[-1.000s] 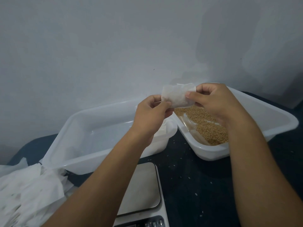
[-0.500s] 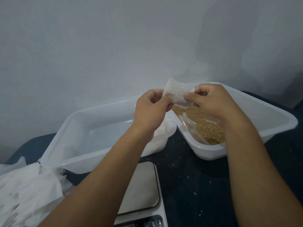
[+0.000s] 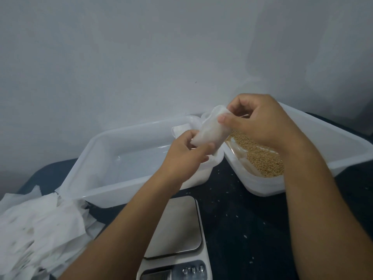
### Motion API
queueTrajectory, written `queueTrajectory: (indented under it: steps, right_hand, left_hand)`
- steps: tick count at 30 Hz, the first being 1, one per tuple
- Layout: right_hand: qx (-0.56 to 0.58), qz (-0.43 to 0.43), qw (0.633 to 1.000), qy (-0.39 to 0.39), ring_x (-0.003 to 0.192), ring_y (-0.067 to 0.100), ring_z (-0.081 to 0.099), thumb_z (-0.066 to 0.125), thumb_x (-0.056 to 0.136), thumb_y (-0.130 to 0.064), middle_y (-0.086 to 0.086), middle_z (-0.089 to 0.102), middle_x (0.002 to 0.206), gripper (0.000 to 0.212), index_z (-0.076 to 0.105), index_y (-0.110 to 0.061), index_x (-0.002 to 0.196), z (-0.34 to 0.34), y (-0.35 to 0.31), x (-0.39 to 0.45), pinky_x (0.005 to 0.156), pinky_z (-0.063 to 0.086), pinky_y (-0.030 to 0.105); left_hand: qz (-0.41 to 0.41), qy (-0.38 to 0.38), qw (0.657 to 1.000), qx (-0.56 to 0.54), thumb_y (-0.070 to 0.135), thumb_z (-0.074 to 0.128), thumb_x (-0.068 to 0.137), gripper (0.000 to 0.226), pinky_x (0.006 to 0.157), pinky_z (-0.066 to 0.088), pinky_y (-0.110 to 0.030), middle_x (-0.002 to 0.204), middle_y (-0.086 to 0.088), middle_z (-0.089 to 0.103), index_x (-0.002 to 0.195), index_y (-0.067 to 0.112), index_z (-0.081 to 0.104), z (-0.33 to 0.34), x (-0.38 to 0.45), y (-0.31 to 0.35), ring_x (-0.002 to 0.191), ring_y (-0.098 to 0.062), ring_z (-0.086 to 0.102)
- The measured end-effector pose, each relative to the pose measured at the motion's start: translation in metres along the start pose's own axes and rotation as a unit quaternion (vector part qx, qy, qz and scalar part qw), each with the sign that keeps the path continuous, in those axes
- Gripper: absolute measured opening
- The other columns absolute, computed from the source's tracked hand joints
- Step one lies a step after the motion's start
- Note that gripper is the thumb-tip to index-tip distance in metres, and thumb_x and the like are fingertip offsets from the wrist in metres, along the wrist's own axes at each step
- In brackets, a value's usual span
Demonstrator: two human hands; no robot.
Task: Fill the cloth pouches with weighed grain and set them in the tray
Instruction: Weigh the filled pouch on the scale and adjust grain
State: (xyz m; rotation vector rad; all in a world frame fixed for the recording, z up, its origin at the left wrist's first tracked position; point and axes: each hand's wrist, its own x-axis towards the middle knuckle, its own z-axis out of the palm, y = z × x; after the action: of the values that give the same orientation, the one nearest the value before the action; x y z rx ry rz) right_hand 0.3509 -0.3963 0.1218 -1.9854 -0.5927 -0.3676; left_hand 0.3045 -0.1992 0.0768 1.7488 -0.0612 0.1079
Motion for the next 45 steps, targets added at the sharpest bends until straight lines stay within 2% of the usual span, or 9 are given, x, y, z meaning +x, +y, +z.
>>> queueTrajectory:
  steps: [4, 10, 15, 20, 27, 33, 37, 41, 45]
  right_hand:
    - [-0.048, -0.045, 0.990, -0.125, 0.073, 0.001, 0.067, 0.086, 0.082, -0.029, -0.014, 0.074, 0.082, 0.015, 0.071, -0.030, 0.081, 0.009, -0.027, -0.006, 0.066, 0.050, 0.012]
    - [-0.068, -0.092, 0.969, -0.218, 0.071, 0.002, 0.065, 0.083, 0.081, -0.037, -0.016, 0.071, 0.082, 0.016, 0.070, -0.035, 0.090, 0.037, -0.054, -0.016, 0.064, 0.052, 0.021]
    - [-0.052, -0.085, 0.966, -0.239, 0.088, 0.001, 0.069, 0.077, 0.082, -0.054, -0.022, 0.071, 0.097, 0.030, 0.068, -0.044, 0.110, 0.051, -0.059, -0.019, 0.077, 0.054, 0.023]
    - [-0.087, -0.125, 0.956, -0.252, 0.070, 0.000, 0.065, 0.074, 0.083, -0.047, -0.020, 0.070, 0.077, 0.011, 0.075, -0.036, 0.083, 0.066, -0.071, -0.024, 0.062, 0.048, 0.014]
    - [-0.123, -0.109, 0.929, -0.331, 0.081, -0.011, 0.066, 0.077, 0.090, -0.036, -0.027, 0.072, 0.082, 0.006, 0.080, -0.033, 0.086, 0.081, -0.081, -0.034, 0.069, 0.043, 0.000]
    - [-0.209, -0.084, 0.901, -0.371, 0.076, -0.015, 0.062, 0.062, 0.097, -0.046, -0.032, 0.069, 0.076, 0.015, 0.067, -0.038, 0.086, 0.088, -0.082, -0.034, 0.068, 0.040, 0.001]
    - [-0.198, -0.032, 0.884, -0.423, 0.066, -0.005, 0.067, 0.061, 0.098, -0.050, -0.021, 0.073, 0.069, 0.017, 0.066, -0.037, 0.088, 0.087, -0.077, -0.034, 0.061, 0.048, 0.010]
    - [-0.222, 0.023, 0.860, -0.459, 0.058, -0.004, 0.067, 0.066, 0.098, -0.043, -0.017, 0.074, 0.069, 0.014, 0.069, -0.033, 0.088, 0.102, -0.065, -0.035, 0.053, 0.048, 0.011]
    - [-0.299, 0.035, 0.836, -0.459, 0.050, -0.007, 0.063, 0.072, 0.095, -0.037, -0.016, 0.075, 0.070, 0.008, 0.072, -0.032, 0.088, 0.122, -0.049, -0.035, 0.056, 0.049, 0.018]
  left_hand:
    - [0.039, -0.061, 0.997, 0.028, 0.037, 0.077, 0.082, 0.041, 0.096, 0.057, -0.034, 0.110, 0.006, 0.076, 0.121, 0.033, 0.064, -0.018, -0.024, -0.009, 0.106, -0.013, 0.072]
    - [0.105, 0.009, 0.993, 0.054, 0.038, 0.073, 0.094, 0.016, 0.073, 0.051, -0.017, 0.089, 0.012, 0.076, 0.102, 0.024, 0.077, -0.043, -0.054, -0.015, 0.083, -0.003, 0.068]
    - [0.079, 0.038, 0.995, -0.042, 0.034, 0.072, 0.092, 0.023, 0.089, 0.061, -0.033, 0.106, -0.001, 0.079, 0.112, 0.025, 0.079, -0.066, -0.079, -0.024, 0.102, -0.021, 0.074]
    - [0.035, 0.056, 0.990, -0.121, 0.031, 0.076, 0.090, 0.023, 0.101, 0.055, -0.054, 0.111, -0.010, 0.078, 0.112, 0.025, 0.079, -0.078, -0.102, -0.037, 0.110, -0.036, 0.071]
    - [0.019, 0.057, 0.993, -0.102, 0.021, 0.070, 0.097, 0.015, 0.091, 0.059, -0.031, 0.107, -0.007, 0.078, 0.110, 0.022, 0.078, -0.090, -0.119, -0.058, 0.104, -0.025, 0.073]
    - [0.021, 0.038, 0.995, -0.086, 0.021, 0.070, 0.097, 0.021, 0.098, 0.058, -0.046, 0.111, -0.008, 0.078, 0.116, 0.019, 0.077, -0.094, -0.126, -0.067, 0.108, -0.029, 0.072]
    - [0.002, 0.022, 0.997, -0.079, 0.027, 0.070, 0.090, 0.024, 0.079, 0.063, -0.041, 0.105, -0.016, 0.075, 0.109, 0.015, 0.077, -0.095, -0.128, -0.072, 0.097, -0.031, 0.073]
    - [-0.004, 0.015, 0.992, 0.123, 0.025, 0.072, 0.094, 0.005, 0.071, 0.058, -0.034, 0.085, -0.002, 0.071, 0.090, 0.023, 0.073, -0.099, -0.128, -0.079, 0.077, -0.011, 0.067]
    - [0.029, 0.044, 0.952, 0.303, 0.032, 0.070, 0.092, 0.013, 0.068, 0.044, -0.012, 0.083, 0.017, 0.067, 0.081, 0.036, 0.064, -0.101, -0.128, -0.085, 0.085, -0.002, 0.061]
